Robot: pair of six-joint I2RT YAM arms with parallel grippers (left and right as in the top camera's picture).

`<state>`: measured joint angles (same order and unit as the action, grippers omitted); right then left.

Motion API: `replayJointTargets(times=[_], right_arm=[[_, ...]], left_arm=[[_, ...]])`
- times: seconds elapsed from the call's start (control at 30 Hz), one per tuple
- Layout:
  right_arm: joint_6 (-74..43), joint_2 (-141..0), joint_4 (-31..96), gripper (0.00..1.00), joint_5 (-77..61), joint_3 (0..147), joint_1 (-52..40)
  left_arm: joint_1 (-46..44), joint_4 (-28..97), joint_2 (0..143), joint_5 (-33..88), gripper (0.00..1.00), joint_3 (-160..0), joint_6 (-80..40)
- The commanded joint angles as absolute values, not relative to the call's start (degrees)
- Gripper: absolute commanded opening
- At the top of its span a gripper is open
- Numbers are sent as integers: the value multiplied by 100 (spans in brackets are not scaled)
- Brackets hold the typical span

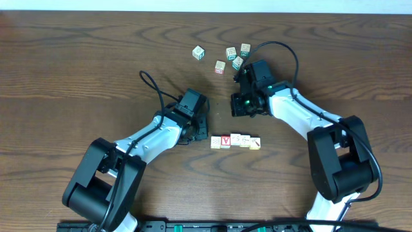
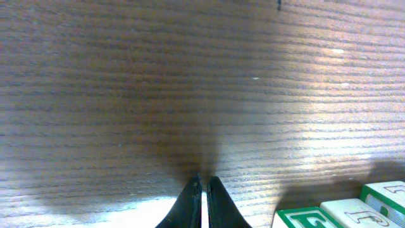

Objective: Lift 5 blocks

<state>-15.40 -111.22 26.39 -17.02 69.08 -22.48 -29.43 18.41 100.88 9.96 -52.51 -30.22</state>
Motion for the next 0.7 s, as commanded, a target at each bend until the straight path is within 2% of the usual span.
replayJointTargets(times=[0.0,0.67], right_arm=[[-1715,-11179,2797,1,-1566,6980,-2340],[-1931,-11179,3732,1,-1614,6976,-2574]], left_arm=[[-2823,2014,10269,676,8,-5072,-3028],[-2711,2078,10269,681,8,-5072,-2967]])
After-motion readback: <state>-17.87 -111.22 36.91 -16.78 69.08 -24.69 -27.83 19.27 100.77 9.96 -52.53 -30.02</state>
